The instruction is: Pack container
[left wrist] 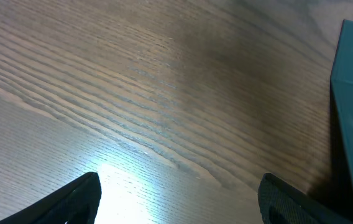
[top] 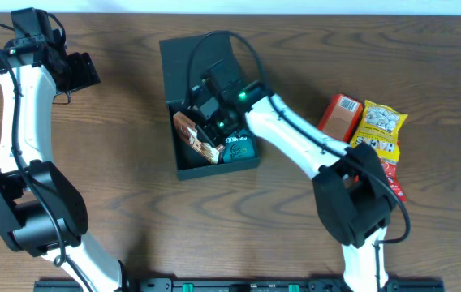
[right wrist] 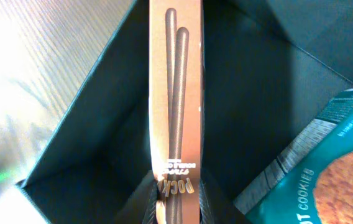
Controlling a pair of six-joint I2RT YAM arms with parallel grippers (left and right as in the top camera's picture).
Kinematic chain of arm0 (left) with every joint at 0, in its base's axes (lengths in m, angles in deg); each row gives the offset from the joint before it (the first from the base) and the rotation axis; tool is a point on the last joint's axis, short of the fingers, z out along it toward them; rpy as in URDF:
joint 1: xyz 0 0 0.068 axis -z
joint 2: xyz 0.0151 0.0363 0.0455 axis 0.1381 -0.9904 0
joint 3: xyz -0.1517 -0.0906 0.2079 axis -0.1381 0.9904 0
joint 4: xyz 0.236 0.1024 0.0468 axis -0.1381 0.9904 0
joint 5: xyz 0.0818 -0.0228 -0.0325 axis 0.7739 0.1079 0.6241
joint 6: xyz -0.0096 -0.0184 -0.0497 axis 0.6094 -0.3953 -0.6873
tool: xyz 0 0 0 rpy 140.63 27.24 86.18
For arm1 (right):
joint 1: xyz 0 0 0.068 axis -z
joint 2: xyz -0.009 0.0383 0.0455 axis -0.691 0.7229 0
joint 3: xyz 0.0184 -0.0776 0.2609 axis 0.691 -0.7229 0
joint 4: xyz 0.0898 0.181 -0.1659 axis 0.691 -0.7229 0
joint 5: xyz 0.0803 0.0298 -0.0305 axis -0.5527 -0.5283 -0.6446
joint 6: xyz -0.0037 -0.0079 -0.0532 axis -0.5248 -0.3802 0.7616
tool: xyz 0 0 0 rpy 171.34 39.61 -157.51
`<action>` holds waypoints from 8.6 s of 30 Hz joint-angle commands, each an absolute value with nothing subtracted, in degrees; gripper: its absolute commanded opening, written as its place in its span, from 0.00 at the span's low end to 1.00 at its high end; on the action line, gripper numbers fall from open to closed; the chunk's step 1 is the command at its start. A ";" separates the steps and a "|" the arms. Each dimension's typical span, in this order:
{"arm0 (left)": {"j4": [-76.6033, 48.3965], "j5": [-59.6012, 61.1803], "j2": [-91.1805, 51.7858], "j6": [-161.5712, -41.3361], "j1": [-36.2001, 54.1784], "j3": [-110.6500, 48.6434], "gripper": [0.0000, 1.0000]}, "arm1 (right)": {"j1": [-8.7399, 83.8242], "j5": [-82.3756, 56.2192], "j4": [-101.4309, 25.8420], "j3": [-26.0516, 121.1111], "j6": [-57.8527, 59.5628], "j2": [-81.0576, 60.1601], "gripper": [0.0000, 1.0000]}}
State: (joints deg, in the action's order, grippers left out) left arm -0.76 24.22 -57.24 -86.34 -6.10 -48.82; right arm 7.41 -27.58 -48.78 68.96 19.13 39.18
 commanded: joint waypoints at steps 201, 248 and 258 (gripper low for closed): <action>-23.27 14.82 -48.01 -79.94 10.07 -37.89 0.95 | 39.61 -2.36 -60.82 61.00 -16.56 30.78 0.89; -23.10 15.28 -48.01 -79.98 8.98 -37.89 0.95 | 42.34 -5.55 -56.95 60.98 -11.71 40.88 0.86; -23.10 15.28 -48.01 -79.98 8.98 -37.89 0.95 | 42.12 -8.28 -57.06 61.20 -7.06 40.88 0.73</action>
